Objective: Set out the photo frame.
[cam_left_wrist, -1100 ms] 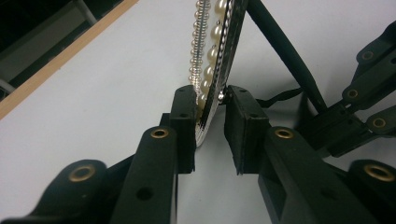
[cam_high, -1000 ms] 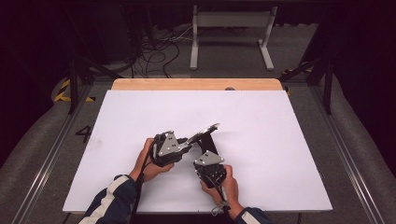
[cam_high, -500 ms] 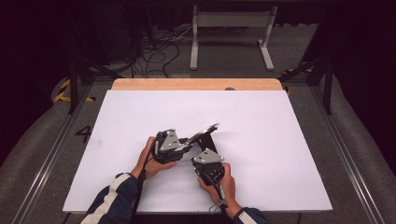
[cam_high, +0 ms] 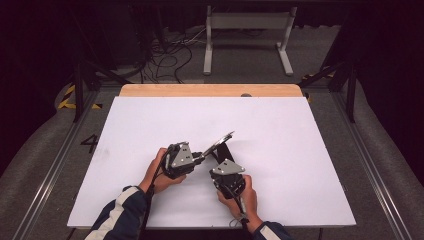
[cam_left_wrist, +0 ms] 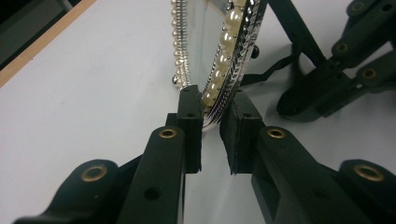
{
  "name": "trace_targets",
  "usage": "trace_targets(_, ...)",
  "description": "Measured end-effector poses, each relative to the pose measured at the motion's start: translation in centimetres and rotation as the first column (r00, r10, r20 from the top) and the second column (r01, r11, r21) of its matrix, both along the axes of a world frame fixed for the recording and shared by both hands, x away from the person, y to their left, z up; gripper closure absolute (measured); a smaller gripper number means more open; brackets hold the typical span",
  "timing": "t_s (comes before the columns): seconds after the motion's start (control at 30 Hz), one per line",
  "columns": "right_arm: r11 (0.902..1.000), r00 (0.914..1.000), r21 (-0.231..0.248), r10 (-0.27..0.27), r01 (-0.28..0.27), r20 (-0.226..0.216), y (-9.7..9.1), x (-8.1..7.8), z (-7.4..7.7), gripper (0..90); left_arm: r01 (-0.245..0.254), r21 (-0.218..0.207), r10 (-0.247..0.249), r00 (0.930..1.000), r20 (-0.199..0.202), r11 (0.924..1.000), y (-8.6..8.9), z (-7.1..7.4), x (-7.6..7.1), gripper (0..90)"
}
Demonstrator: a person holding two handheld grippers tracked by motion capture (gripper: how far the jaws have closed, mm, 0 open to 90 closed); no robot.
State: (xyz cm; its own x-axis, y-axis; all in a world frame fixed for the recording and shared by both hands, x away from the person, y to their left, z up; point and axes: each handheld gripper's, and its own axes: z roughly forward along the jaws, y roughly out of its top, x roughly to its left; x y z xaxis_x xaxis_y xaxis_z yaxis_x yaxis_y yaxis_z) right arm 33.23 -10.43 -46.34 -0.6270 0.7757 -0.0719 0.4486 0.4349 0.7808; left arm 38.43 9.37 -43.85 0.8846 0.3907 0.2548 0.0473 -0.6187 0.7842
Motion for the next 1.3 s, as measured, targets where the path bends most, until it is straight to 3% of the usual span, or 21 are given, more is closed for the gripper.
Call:
trace_targets(0.53,0.9999,0.9993,0.014,0.002,-0.001,-0.037,-1.9,0.4,0.2,90.0,0.022,0.021,-0.022,0.9997,-0.006,0.9995,-0.7,0.2,-1.0,77.6)
trace_targets(0.63,0.9999,0.999,0.014,0.0,0.001,-0.044,-2.6,0.6,0.3,90.0,0.034,0.042,-0.035,0.9993,0.016,0.9985,-1.2,0.3,-1.4,77.2)
trace_targets(0.8,0.9998,0.9985,0.002,0.022,-0.022,-0.051,-3.6,0.9,0.0,90.0,0.038,0.044,-0.039,0.9992,0.014,0.9983,-1.7,0.4,-1.5,76.7)
trace_targets(1.07,0.9991,0.9969,0.031,0.03,-0.028,-0.073,-4.7,1.6,0.1,90.0,0.046,0.018,-0.046,0.9989,-0.007,0.9988,-2.0,0.3,-1.5,75.8)
trace_targets(1.3,0.9993,0.9967,0.025,0.031,-0.029,-0.075,-5.0,1.7,0.1,89.9,0.05,-0.011,-0.05,0.9982,-0.033,0.9987,-2.1,0.0,-1.1,73.2)
